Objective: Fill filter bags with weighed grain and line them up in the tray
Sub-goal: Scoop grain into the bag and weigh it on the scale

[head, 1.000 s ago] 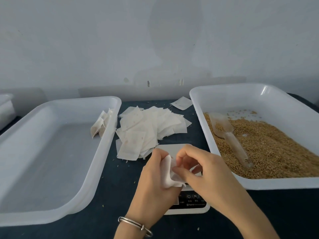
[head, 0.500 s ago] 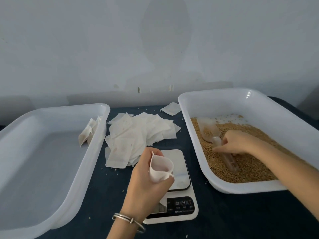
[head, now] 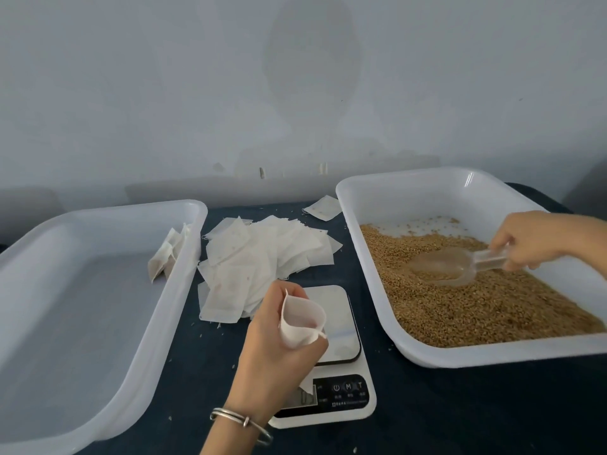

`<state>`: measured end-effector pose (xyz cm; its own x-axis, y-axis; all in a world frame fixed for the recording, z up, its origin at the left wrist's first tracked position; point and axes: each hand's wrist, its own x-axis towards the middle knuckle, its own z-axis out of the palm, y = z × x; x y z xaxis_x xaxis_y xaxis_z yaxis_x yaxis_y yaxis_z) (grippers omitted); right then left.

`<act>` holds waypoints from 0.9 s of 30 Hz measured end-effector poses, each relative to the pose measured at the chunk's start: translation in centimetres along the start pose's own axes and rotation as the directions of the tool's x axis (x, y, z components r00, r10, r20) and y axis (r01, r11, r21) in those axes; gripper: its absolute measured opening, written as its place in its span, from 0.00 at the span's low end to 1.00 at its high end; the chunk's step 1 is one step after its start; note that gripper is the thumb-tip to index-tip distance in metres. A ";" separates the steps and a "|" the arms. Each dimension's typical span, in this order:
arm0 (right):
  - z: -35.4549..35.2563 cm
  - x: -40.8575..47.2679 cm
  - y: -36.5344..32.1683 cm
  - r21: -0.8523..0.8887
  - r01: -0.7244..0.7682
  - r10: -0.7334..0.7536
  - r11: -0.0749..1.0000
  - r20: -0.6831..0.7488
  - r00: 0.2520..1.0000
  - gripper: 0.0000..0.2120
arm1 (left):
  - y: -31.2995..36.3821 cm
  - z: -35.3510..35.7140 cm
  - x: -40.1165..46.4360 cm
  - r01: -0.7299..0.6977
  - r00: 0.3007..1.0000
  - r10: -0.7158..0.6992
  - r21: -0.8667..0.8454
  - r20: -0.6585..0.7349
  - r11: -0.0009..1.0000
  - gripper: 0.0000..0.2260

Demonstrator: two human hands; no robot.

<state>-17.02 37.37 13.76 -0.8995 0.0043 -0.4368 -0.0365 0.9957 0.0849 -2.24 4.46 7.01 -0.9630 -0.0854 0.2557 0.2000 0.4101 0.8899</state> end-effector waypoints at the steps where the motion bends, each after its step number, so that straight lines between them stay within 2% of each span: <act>1: 0.3 0.3 -0.5 0.017 0.019 -0.019 1.000 0.010 1.000 0.15 | 0.0 0.0 -0.1 0.001 1.000 -0.001 0.003 0.003 1.000 0.14; 11: 1.1 1.2 -1.0 0.150 0.113 -0.125 0.982 0.072 0.990 0.16 | -0.7 -0.6 0.3 0.012 1.000 -0.012 0.036 -0.002 0.999 0.14; 17: 2.4 1.3 -1.0 0.295 0.128 -0.164 0.947 0.099 0.981 0.10 | -0.9 -0.5 0.2 0.036 0.999 -0.037 0.030 0.023 0.999 0.13; 27: 4.5 -0.8 2.0 0.619 0.143 -0.128 0.772 -0.068 0.989 0.14 | -0.8 -0.9 -0.1 0.028 0.998 -0.025 -0.054 0.049 0.998 0.12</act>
<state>-14.40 39.77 10.28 -0.9151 -0.1300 -0.3818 0.1125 0.8268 -0.5512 -2.12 3.37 6.62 -0.9754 -0.0515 0.2143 0.1823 0.3579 0.9158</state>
